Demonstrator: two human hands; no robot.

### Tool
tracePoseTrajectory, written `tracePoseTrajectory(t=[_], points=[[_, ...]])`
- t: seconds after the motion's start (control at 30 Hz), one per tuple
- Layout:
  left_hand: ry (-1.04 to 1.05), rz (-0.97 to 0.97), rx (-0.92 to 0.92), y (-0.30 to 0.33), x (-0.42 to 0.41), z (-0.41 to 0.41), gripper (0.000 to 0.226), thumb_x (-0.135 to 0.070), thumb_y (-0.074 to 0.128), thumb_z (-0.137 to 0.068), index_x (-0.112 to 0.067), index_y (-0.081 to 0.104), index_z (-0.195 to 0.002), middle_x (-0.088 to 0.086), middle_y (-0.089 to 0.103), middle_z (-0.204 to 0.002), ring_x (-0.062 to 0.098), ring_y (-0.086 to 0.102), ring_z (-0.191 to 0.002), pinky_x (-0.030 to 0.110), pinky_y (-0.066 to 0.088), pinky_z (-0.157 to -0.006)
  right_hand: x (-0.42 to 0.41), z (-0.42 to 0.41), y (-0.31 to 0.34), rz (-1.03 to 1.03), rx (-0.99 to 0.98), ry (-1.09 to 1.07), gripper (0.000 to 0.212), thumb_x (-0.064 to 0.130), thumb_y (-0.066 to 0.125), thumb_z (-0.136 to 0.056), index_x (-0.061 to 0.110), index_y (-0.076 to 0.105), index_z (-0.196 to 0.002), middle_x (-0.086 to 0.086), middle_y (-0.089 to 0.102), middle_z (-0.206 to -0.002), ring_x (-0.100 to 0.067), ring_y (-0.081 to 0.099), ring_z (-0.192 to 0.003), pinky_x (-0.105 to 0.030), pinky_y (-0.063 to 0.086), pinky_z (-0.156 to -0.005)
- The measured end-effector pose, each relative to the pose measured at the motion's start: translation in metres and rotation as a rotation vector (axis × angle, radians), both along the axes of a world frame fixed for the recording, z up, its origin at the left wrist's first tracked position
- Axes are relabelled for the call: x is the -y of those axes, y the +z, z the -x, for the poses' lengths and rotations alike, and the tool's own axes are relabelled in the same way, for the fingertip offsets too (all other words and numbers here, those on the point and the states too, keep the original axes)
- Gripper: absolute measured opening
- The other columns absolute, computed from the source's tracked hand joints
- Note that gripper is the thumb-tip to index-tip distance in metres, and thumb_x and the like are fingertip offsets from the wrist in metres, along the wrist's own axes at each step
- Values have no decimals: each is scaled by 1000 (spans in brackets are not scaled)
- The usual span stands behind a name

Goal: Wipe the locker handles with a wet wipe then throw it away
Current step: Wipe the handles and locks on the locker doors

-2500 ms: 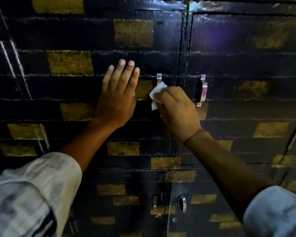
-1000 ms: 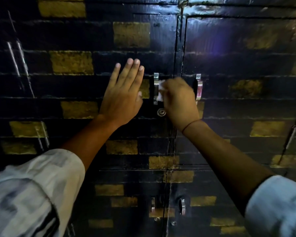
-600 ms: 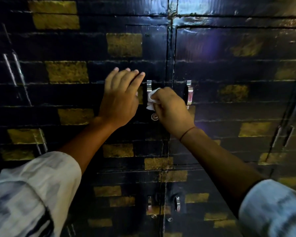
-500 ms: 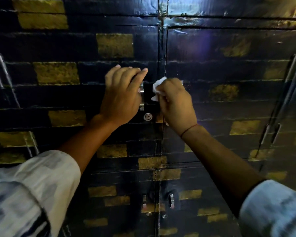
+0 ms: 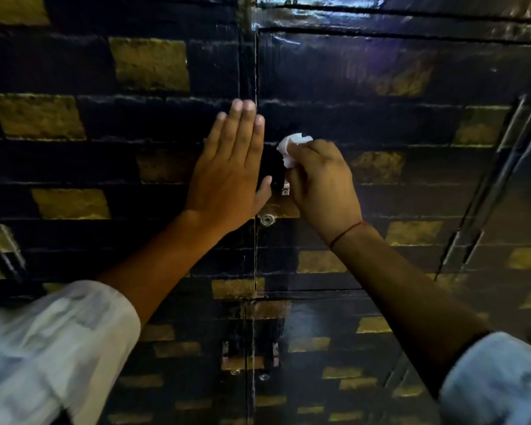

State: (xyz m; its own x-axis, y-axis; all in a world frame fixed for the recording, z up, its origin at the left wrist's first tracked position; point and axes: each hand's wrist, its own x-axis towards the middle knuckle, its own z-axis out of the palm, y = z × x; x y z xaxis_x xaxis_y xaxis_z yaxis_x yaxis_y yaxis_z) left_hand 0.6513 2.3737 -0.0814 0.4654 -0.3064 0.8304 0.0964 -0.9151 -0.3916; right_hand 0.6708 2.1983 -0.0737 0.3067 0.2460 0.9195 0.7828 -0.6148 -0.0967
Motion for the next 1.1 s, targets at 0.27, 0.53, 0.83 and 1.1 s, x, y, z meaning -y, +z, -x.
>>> tracePoseTrajectory(t=[0.27, 0.53, 0.83, 1.1], points=[[-27, -36, 7, -11, 3, 0, 79, -40, 39, -102, 7, 12, -159, 28, 9, -167, 41, 7, -157, 52, 10, -128, 10, -6, -16, 0, -61, -104, 8, 7, 60, -85, 4, 67, -87, -12, 57, -82, -30, 56, -81, -36, 45, -65], [-66, -70, 42, -8, -8, -2, 81, -44, 43, -100, 5, 16, -160, 26, 14, -167, 38, 12, -156, 50, 10, -128, 15, -14, -37, 127, 87, -76, 17, 8, 53, -88, 0, 67, -94, -17, 59, -88, -36, 54, -80, -48, 48, -66], [-81, -116, 43, -11, -16, 1, 76, -41, 42, -101, 3, 20, -160, 23, 17, -167, 36, 14, -157, 52, 12, -128, 2, -5, -21, 47, 233, 32, 21, -3, 68, -83, -2, 71, -104, -20, 65, -105, -35, 58, -96, -29, 44, -85], [-48, -175, 65, -17, -23, 0, 77, -42, 40, -101, 2, 18, -160, 22, 17, -168, 35, 14, -157, 54, 11, -127, 4, -3, -60, -39, 169, 61, 21, 8, 61, -91, -3, 71, -106, -19, 62, -95, -29, 53, -90, -36, 48, -78]])
